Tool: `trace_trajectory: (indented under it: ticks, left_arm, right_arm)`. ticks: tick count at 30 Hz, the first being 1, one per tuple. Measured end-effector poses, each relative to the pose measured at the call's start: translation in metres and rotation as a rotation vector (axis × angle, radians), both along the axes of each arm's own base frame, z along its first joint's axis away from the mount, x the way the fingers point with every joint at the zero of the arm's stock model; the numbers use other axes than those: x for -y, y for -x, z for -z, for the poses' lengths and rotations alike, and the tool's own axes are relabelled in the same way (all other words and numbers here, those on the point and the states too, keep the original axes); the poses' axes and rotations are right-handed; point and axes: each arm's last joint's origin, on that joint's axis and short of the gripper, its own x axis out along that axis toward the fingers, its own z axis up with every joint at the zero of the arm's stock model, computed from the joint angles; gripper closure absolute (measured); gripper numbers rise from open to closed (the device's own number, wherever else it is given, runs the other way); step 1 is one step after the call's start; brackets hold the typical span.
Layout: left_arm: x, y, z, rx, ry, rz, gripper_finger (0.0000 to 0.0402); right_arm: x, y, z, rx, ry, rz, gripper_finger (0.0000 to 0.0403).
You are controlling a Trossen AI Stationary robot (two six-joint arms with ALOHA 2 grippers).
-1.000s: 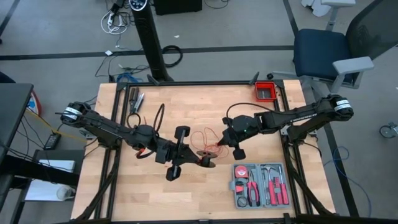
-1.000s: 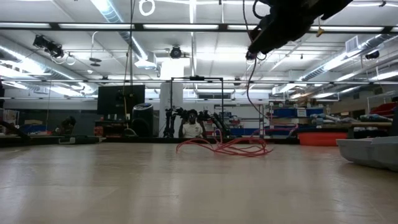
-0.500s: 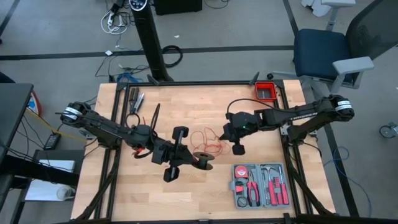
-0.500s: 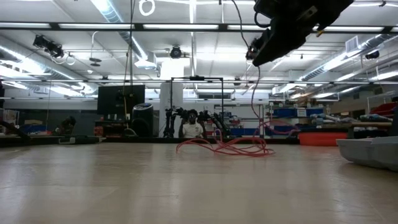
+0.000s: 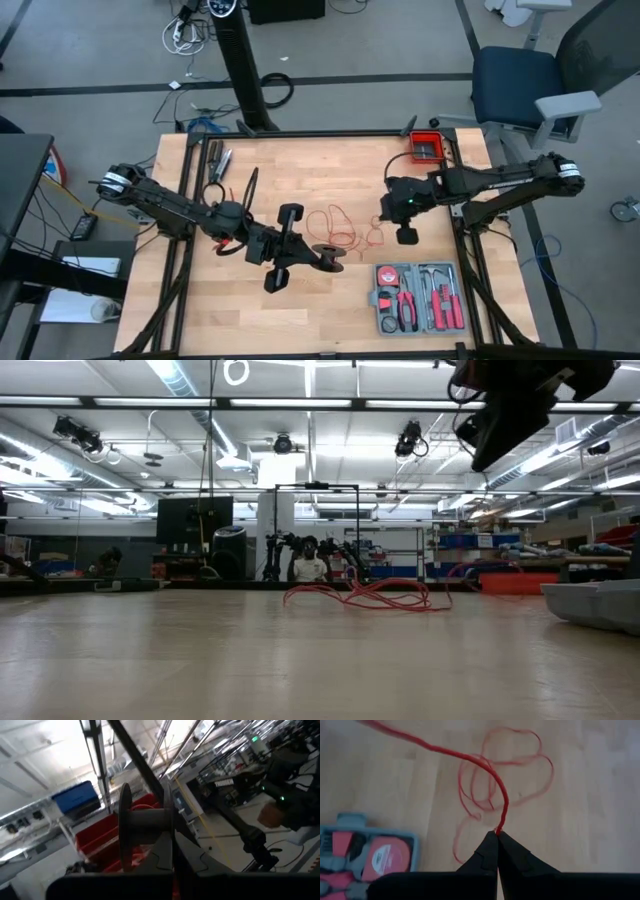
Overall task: Coil cords
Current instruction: Uncoil the wire, then coil the wire
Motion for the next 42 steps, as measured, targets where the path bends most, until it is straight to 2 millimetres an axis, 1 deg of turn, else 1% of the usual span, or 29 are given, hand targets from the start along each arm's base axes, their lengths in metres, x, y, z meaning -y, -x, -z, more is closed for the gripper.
trace_trajectory:
  ticks: [4,8,11,15,22,26,30,33,38,42]
  left_arm:
    - [-0.001,-0.001,0.004,-0.061,0.003,-0.058,0.0398]
    - [-0.004,-0.001,0.005,-0.114,0.008,-0.123,0.0398]
    - [-0.007,0.002,0.007,-0.188,0.001,-0.196,0.0398]
    - [-0.012,0.005,0.015,-0.322,-0.026,-0.335,0.0398]
    - [-0.018,0.007,0.034,-0.518,-0.111,-0.532,0.0398]
    - [-0.021,0.009,0.042,-0.588,-0.176,-0.628,0.0398]
    - [-0.021,0.009,0.043,-0.588,-0.228,-0.642,0.0398]
    - [-0.019,0.010,0.044,-0.587,-0.276,-0.639,0.0398]
    - [-0.014,0.012,0.044,-0.569,-0.378,-0.626,0.0398]
    - [-0.009,0.013,0.044,-0.559,-0.418,-0.611,0.0398]
  right_arm:
    - [0.002,0.018,-0.009,0.002,0.013,0.055,0.0403]
    - [0.004,0.035,-0.018,0.019,-0.009,0.097,0.0403]
    - [0.006,0.048,-0.023,0.030,-0.001,0.152,0.0403]
    - [0.010,0.064,-0.029,0.052,0.048,0.254,0.0403]
    - [0.016,0.079,-0.036,0.126,0.124,0.453,0.0390]
    - [0.022,0.086,-0.033,0.084,0.132,0.547,0.0375]
    - [0.028,0.091,-0.030,0.033,0.122,0.636,0.0365]
    - [0.033,0.095,-0.028,0.012,0.090,0.749,0.0362]
    - [0.040,0.106,-0.036,-0.042,0.042,0.931,0.0364]
    - [0.041,0.107,-0.039,-0.042,0.044,0.932,0.0362]
